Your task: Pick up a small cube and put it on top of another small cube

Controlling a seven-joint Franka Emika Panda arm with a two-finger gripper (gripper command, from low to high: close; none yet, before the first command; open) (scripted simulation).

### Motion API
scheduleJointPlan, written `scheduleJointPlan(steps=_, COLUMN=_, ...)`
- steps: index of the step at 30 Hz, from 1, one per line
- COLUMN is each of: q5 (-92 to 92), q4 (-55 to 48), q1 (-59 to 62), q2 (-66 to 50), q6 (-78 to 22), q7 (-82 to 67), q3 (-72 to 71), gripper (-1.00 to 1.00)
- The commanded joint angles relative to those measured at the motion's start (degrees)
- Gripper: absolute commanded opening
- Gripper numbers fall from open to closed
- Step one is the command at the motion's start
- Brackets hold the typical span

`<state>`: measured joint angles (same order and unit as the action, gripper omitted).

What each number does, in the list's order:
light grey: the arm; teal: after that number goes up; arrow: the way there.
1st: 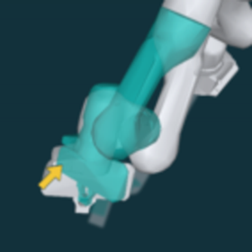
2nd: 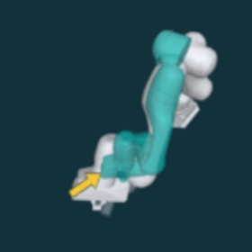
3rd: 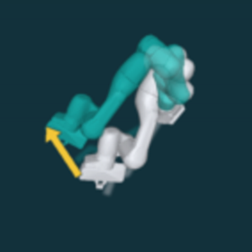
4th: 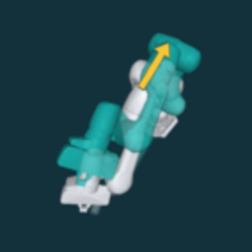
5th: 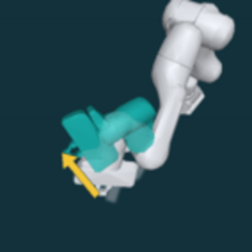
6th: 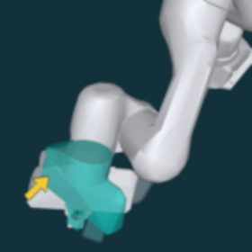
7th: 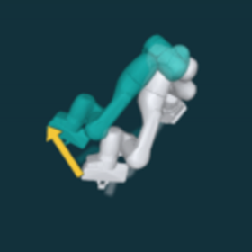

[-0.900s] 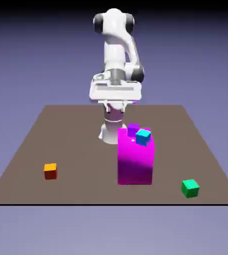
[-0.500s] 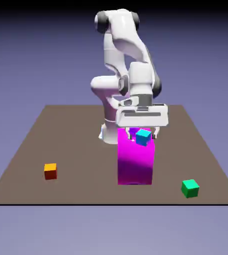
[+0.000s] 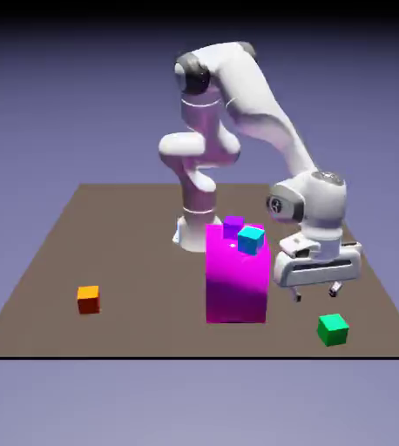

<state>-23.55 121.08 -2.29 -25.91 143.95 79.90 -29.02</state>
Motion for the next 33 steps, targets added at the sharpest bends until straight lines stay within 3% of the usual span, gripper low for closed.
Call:
scheduleJointPlan(steps=1, q5=-0.8, q4=-1.4, q1=-0.1, q2=-2.1, q6=-1.1, q7=1.3, q3=-1.0, gripper=0.0)
scheduleJointPlan(steps=5, q5=-2.7, q4=-4.6, q1=-0.2, q2=-6.8, q6=-3.5, q7=4.3, q3=-3.4, gripper=0.0)
scheduleJointPlan(steps=9, q5=-8.1, q4=-6.8, q1=-4.5, q2=-15.1, q6=2.6, q7=7.8, q3=2.3, gripper=0.0)
scheduleJointPlan(steps=10, q5=-8.1, q4=-6.8, q1=-4.5, q2=-15.1, q6=2.6, q7=7.8, q3=2.3, gripper=-1.0)
scheduleJointPlan(steps=15, q5=-2.7, q4=-4.6, q1=-0.2, q2=-6.8, q6=-3.5, q7=4.3, q3=-3.4, gripper=-1.0)
scheduleJointPlan(steps=33, q5=17.4, q4=9.1, q1=-4.4, q2=30.6, q6=-22.1, q7=-25.0, q3=13.3, gripper=-1.0)
